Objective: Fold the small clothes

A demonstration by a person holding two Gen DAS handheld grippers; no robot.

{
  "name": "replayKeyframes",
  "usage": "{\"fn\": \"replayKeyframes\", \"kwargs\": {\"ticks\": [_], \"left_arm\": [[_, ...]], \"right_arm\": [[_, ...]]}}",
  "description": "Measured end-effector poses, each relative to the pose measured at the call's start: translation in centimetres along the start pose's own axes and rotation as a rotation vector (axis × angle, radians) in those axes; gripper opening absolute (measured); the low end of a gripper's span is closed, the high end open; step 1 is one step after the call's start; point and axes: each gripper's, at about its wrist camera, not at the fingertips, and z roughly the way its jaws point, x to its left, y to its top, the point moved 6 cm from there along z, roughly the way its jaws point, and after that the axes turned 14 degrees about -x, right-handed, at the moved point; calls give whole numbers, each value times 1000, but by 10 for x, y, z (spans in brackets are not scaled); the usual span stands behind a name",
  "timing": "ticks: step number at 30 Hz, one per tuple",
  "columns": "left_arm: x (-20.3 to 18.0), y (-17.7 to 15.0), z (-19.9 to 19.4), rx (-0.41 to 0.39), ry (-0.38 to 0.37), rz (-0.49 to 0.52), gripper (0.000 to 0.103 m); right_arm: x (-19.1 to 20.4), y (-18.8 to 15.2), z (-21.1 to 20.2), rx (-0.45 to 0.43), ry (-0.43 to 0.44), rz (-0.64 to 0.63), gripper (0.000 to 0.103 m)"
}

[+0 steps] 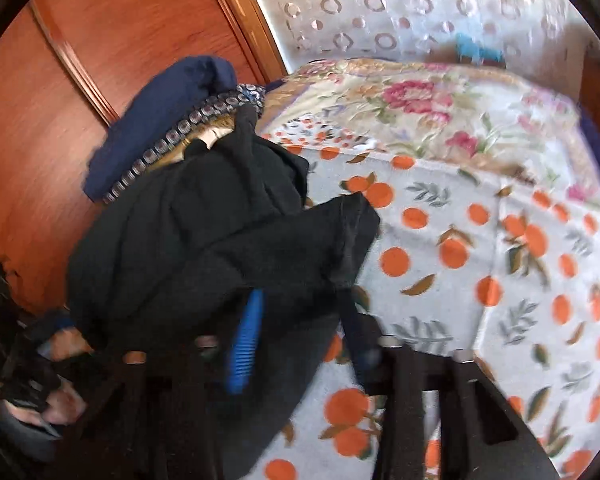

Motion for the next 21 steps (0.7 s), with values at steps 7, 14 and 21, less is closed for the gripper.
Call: {"fn": "replayKeyframes", "kwargs": {"ticks": [7,14,21], "left_arm": [[-2,0,-3,-5,-14,-10,72],[-5,2,-2,-8,-18,0,72],[-6,0,-1,-1,-25,5,72]], "right_arm": [[8,21,-22,-76,64,-27,0],[6,27,-22,-121,7,-86,0],[-35,1,10,-89,-59,112,52]]}}
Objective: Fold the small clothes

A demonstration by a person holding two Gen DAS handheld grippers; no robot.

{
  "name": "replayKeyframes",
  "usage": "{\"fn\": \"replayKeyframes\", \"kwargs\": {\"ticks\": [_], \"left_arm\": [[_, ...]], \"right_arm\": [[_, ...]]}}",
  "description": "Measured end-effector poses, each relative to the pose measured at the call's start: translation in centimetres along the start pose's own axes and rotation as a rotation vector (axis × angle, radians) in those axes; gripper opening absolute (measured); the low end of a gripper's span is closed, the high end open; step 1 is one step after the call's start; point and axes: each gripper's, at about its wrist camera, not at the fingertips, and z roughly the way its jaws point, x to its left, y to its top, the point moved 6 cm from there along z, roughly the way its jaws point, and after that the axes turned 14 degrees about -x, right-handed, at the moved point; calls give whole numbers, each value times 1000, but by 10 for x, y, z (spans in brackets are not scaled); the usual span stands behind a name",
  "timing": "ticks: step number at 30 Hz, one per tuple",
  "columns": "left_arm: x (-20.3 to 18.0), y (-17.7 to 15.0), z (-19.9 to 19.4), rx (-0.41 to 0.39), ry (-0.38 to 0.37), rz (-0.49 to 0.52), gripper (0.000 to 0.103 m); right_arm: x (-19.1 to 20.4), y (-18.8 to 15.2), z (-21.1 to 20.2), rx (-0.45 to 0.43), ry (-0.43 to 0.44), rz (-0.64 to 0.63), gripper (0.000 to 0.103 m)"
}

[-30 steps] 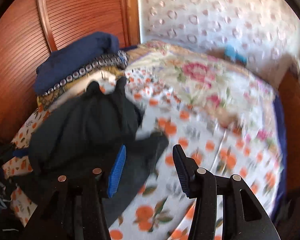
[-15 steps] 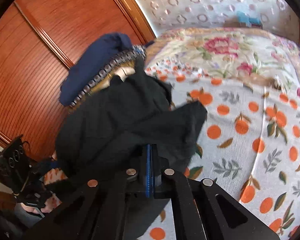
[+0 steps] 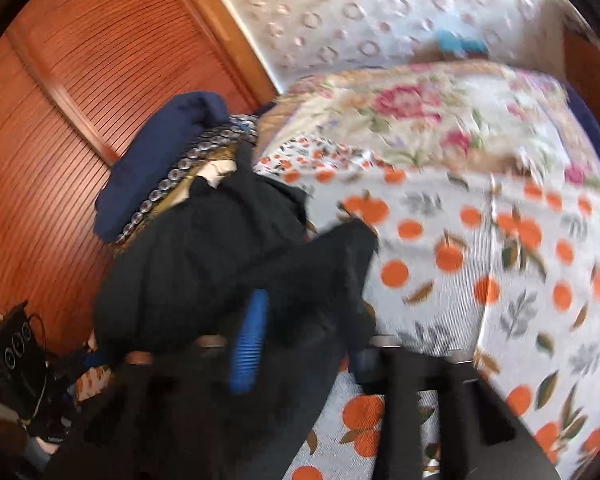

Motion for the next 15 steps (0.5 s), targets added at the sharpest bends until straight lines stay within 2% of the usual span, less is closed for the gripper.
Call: {"fn": "replayKeyframes", "kwargs": {"ticks": [8,15], "left_arm": [[-1,-1,2,10,-7,-4,72],[0,-4,6,21,-11,-8,72]], "right_arm": [[-15,-18,20,49,70,206,58],[-34,-12,39,22,190,319,57]]}}
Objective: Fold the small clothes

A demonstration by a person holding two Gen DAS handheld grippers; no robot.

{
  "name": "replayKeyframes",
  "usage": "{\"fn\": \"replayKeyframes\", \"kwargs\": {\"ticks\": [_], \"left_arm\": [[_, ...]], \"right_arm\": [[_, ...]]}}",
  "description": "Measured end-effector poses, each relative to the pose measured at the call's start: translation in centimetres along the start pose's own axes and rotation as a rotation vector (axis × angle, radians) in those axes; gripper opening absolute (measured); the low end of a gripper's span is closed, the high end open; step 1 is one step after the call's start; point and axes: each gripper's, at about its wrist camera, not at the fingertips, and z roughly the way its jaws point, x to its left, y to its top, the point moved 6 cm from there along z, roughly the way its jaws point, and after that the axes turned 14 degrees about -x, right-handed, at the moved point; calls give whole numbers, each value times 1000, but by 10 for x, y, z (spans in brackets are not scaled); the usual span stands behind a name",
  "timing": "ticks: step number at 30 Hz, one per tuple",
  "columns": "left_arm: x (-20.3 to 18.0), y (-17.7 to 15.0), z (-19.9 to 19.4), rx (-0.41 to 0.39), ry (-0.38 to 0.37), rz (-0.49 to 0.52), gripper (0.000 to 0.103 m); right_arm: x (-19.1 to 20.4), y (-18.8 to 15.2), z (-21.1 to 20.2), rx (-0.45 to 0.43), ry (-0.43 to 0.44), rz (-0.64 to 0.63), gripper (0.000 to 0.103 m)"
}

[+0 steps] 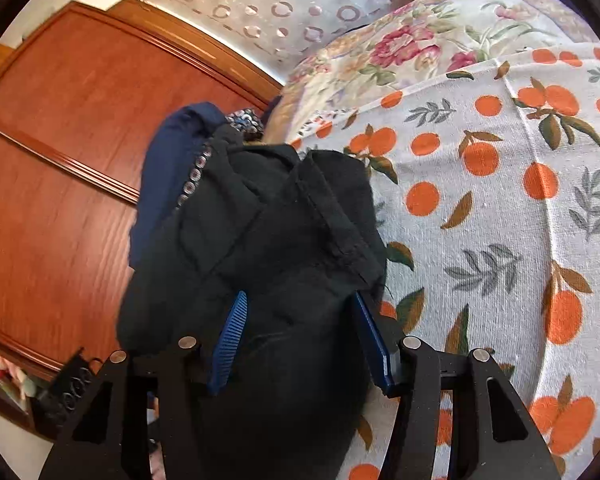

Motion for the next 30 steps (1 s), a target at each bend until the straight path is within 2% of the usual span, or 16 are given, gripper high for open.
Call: {"fn": "replayKeyframes", "kwargs": {"ticks": [2,3,5,8,12,14,18,21,27,28,30], "left_arm": [[0,0,1,2,-2,-5,72],[0,-1,1,2,-2,-5,72],[0,-1,1,1,-3,-3,72],[-1,-1,2,3,-4,-3,72],[-3,-1,1,1,-6,2,72],[-4,0,-1,-2,-7,3,72],[-8,3,-7,-13,-10,6,72],[-9,7,-11,-24,-11,7,72],[-11,10,-16,-32,-16,9,72],[-12,10,-17,-34,-20,8,68],[-13,11,-16,-37,-15,11,58]], "right_arm": [[-12,-4,-6,-8,16,6,41],[-15,-3,-5,-14,9,0,38],[-17,-2,-7,-32,1,-17,19],[-11,3,-15,-48,7,-43,6],[11,10,-27,-87,-31,-152,5],[33,14,-26,-101,-57,-252,5],[85,20,-10,-107,-137,-470,5],[110,21,7,-108,-157,-536,5],[142,10,53,-22,-127,-637,4],[147,7,60,25,-115,-650,4],[147,2,75,41,-157,-704,4]]}}
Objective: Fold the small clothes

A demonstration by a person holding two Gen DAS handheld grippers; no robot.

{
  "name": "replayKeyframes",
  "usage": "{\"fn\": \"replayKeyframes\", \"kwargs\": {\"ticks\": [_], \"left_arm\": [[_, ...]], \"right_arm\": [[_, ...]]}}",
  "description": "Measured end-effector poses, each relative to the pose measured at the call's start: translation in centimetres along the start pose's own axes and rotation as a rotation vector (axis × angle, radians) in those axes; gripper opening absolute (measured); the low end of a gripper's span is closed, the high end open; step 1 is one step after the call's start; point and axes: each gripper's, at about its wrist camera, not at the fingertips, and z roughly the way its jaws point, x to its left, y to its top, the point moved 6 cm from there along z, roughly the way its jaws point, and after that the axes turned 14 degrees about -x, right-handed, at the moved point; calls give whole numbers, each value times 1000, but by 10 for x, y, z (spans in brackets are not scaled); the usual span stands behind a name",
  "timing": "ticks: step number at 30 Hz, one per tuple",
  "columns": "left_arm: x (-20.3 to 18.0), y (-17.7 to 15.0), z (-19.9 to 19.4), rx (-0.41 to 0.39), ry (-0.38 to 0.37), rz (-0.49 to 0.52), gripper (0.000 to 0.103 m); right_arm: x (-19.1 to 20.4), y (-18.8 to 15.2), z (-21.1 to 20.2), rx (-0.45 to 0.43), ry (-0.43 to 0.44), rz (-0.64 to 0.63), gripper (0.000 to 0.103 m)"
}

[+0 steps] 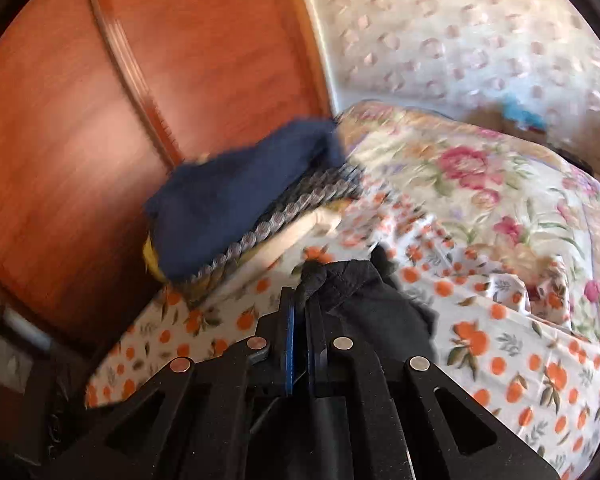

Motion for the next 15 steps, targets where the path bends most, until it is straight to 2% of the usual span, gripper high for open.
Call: {"fn": "replayKeyframes", "kwargs": {"ticks": [1,3,4,6,8,12,15], "left_arm": [[2,1,2,2,7,-2,44],[4,0,8,26,-27,-46,33],[3,0,10,30,-47,-64,23],[0,0,11,33,-58,-51,11],[-1,2,4,6,-49,-40,9],[13,9,-20,-47,-35,-98,8],[26,-1,-25,-19,-8,-128,8]], "right_arm": [[2,-5,6,16,-6,-20,4],[0,-9,15,47,-3,-18,5],[-3,-11,15,57,6,-5,10],[-10,-11,13,41,13,11,26],[-19,-9,5,25,26,33,49],[-39,-8,-24,-30,-7,21,54],[-49,-19,-48,-49,-27,42,57]]}}
